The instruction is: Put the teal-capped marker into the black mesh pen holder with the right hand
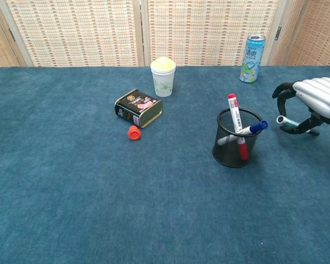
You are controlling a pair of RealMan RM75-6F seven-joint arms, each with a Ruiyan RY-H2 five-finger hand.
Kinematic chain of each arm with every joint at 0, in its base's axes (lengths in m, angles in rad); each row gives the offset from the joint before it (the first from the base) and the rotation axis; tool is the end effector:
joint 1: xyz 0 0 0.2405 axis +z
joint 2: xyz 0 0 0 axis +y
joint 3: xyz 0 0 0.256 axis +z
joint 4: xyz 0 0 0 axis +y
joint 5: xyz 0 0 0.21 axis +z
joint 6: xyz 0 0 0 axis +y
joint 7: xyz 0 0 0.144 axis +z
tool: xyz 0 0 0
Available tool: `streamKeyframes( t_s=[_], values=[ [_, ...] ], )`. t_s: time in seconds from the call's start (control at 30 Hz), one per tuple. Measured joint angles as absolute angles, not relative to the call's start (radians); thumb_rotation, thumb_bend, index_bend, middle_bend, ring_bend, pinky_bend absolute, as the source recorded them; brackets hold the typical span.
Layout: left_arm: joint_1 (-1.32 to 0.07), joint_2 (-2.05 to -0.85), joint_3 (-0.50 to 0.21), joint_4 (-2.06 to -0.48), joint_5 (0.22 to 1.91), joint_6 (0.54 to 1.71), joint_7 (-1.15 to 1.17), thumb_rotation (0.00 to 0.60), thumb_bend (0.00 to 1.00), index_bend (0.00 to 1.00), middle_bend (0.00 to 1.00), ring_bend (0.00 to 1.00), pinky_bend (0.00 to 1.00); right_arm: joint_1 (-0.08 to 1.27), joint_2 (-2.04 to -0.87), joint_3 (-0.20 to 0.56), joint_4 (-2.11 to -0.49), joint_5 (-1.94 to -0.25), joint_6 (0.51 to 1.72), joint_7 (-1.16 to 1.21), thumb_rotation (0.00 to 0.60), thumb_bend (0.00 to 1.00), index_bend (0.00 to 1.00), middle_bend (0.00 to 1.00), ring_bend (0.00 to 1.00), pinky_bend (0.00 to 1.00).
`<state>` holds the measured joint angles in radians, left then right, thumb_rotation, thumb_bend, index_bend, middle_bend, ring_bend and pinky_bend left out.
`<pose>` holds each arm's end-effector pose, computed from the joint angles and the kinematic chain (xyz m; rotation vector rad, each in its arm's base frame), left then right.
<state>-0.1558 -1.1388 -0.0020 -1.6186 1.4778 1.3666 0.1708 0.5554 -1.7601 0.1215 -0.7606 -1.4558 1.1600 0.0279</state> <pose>-0.3083 0.1910 0.1311 -1.5549 -0.8690 -0.7371 -0.2794 -0.3513 0.0004 1.6683 -0.6975 0.8761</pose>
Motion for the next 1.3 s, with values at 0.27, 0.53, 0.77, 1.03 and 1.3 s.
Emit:
streamKeyframes(
  t_s=[0.27,0.53,0.77,1.03,1.3],
  values=[
    [-0.155,-1.137,-0.002,-1.621,1.479,1.37,0.169,0.6,0.31,0.03,0.0,0.05,0.28,0.542,-1.679,0.149,-0.955,-1.437,1.196,-0.053,0.6,0.21,0.61,0.24,0.24,0.26],
    [-0.152,-1.135,-0.002,-1.623,1.481,1.376,0.163,0.6,0.3,0.03,0.0,0.05,0.28,0.533,-1.604,0.178,-1.143,-1.406,1.214,-0.148,0.6,0.21,0.61,0.24,0.24,0.26],
    [-0.154,-1.134,-0.004,-1.622,1.477,1.372,0.16,0.6,0.3,0.03,0.0,0.05,0.28,0.535,-1.571,0.207,-1.242,-1.373,1.214,-0.19,0.6,0.21,0.61,0.24,0.24,0.26],
    [-0.156,-1.132,-0.003,-1.624,1.474,1.365,0.16,0.6,0.3,0.03,0.0,0.05,0.28,0.547,-1.531,0.24,-1.379,-1.338,1.212,-0.247,0.6,0.21,0.62,0.24,0.24,0.26],
    [-0.156,-1.13,0.002,-1.626,1.485,1.367,0.159,0.6,0.31,0.03,0.0,0.05,0.28,0.548,-1.473,0.264,-1.586,-1.304,1.233,-0.361,0.6,0.21,0.62,0.24,0.24,0.27]
  ],
)
